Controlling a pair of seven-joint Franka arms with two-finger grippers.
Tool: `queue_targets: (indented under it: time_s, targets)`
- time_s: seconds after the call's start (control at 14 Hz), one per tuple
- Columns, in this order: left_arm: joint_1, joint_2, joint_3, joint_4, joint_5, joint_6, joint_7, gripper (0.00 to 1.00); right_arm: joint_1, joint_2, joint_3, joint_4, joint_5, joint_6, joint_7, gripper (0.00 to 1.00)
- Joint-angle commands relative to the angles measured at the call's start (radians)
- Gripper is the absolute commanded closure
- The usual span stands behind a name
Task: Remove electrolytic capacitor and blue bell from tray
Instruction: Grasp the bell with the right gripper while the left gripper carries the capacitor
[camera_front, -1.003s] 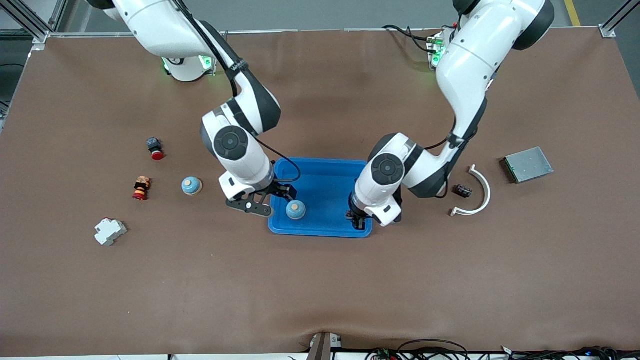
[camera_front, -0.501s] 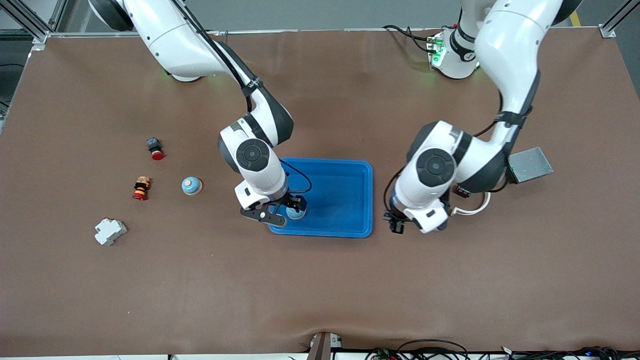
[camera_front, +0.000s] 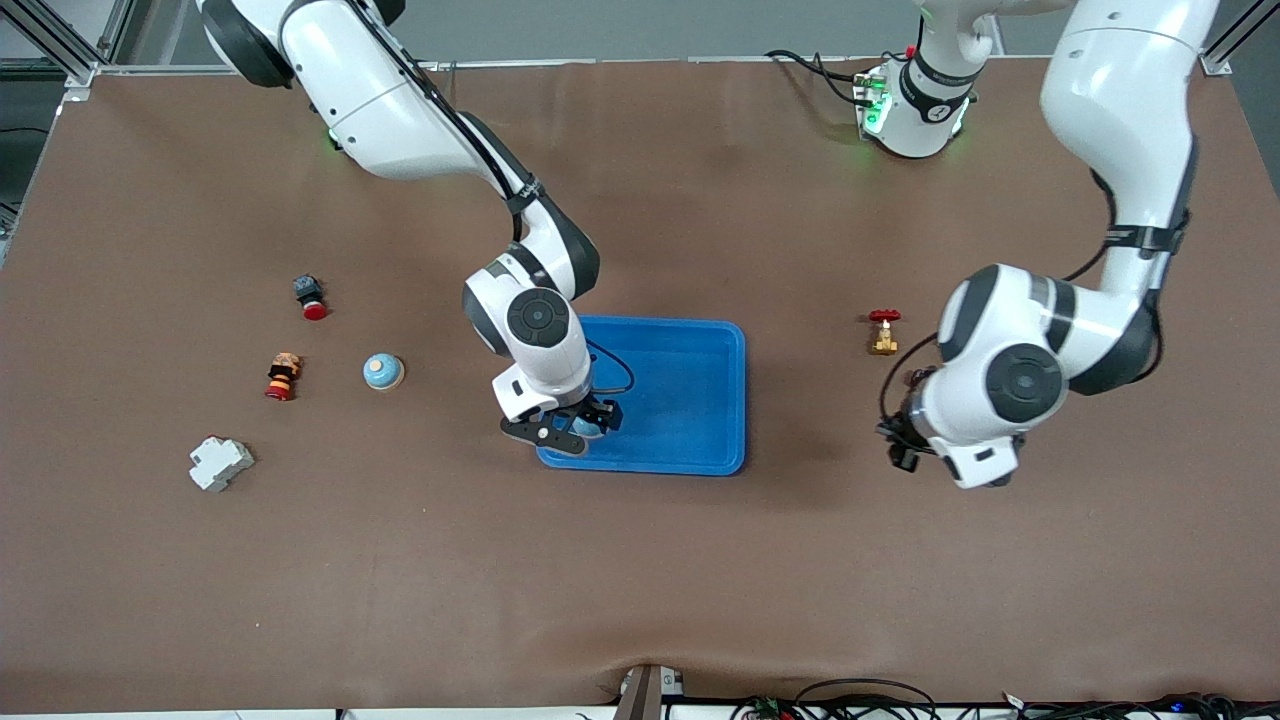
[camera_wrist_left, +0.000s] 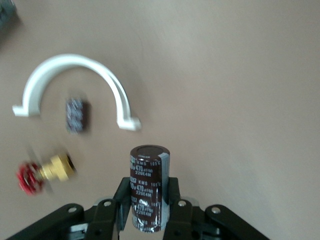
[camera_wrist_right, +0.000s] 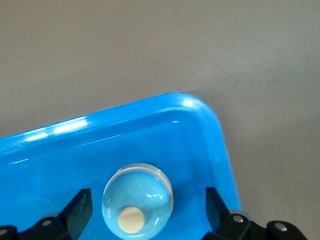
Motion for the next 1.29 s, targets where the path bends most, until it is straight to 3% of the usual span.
queue_targets:
  time_s: [0.0,0.29,0.5,0.79,0.86,0.93,1.07,1.15,1.22]
  targets:
    - [0.078,-0.039,-0.007,-0.077,0.025,0.009,0.123,1.0,0.021,0.033,-0.012,0.042,-0.026,0.002,0.042,0.0]
    - [0.203,0.009,-0.01,-0.144,0.181,0.094,0.232,1.0,0.031,0.056,-0.012,0.061,-0.029,0.003,0.054,0.0]
    - [0.263,0.062,-0.01,-0.14,0.198,0.17,0.309,1.0,0.039,0.059,-0.02,0.063,-0.029,0.002,0.06,0.0]
    - [0.27,0.107,-0.007,-0.134,0.198,0.217,0.317,1.0,0.041,0.065,-0.02,0.063,-0.029,0.003,0.062,0.01]
    - [0.27,0.113,-0.005,-0.132,0.198,0.219,0.317,1.0,0.039,0.065,-0.02,0.065,-0.029,0.003,0.062,0.14]
    - [0.27,0.115,-0.005,-0.132,0.197,0.219,0.316,0.82,0.041,0.065,-0.02,0.065,-0.029,0.003,0.062,0.37]
    - [0.27,0.115,-0.005,-0.132,0.197,0.219,0.314,0.12,0.039,0.065,-0.02,0.069,-0.027,0.002,0.062,1.0]
    - [0.27,0.113,-0.005,-0.132,0.197,0.217,0.312,0.0,0.039,0.065,-0.02,0.074,-0.024,0.0,0.068,1.0]
    - [0.267,0.112,-0.005,-0.131,0.197,0.217,0.309,0.0,0.037,0.065,-0.02,0.075,-0.024,0.0,0.084,1.0]
